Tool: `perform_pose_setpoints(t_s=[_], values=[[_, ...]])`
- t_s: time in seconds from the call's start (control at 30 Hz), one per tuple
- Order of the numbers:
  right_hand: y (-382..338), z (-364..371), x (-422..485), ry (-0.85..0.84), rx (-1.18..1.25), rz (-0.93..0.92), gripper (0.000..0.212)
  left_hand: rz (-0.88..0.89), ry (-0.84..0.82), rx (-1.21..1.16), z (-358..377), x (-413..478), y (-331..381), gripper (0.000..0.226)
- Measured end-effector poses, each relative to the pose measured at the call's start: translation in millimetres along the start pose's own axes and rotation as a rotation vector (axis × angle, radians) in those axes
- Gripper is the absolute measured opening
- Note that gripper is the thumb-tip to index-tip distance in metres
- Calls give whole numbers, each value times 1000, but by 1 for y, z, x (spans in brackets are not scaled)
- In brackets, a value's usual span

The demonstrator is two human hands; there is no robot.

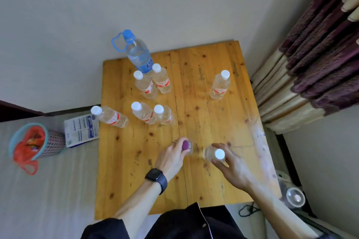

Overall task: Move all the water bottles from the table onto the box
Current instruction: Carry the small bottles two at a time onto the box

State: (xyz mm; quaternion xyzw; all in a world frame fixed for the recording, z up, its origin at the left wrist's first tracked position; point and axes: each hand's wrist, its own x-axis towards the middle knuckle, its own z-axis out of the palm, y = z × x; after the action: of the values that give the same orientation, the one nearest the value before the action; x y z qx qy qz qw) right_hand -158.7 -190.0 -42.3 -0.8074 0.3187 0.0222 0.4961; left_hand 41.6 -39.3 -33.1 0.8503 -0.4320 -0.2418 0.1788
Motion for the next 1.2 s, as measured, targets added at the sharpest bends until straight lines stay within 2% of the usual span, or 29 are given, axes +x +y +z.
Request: perform_pose_setpoints(t_s=[0.17, 0.27, 0.33, 0.43, 0.5, 0.57, 0.67, 0.73, 0.97, 1.07, 1.2], values=[[-2, 12, -9, 83, 51, 58, 49, -42, -17, -99, 6, -17, -10, 34], [-5, 17, -11, 166, 85, 101, 71, -59, 2, -147, 8, -16, -10, 37], [-10, 23, -11, 197, 122, 138, 84, -78, -7, -183, 9, -15, -10, 47], [-16, 33, -6, 258, 186, 193, 97, -170, -54, -331, 11, -13, -12, 78], [-17, 39, 0, 297, 218, 236, 101, -235, -90, -410, 14, -9, -11, 87], [-17, 45, 6, 310, 255, 273, 93, -257, -110, -432, 18, -2, -12, 78], [-13, 47, 10, 302, 240, 295, 69, -257, -94, -384, 26, 4, -13, 59], [-10, 44, 10, 290, 229, 299, 63, -260, -89, -367, 32, 5, -14, 54], [-12, 42, 13, 292, 110, 337, 59, -194, -134, -326, 34, 8, -20, 47], [-22, 48, 12, 363, 114, 398, 56, -138, -213, -268, 26, 18, -17, 43], [-34, 51, -27, 531, 206, 495, 63, -60, -241, -159, 8, 20, -2, 40]])
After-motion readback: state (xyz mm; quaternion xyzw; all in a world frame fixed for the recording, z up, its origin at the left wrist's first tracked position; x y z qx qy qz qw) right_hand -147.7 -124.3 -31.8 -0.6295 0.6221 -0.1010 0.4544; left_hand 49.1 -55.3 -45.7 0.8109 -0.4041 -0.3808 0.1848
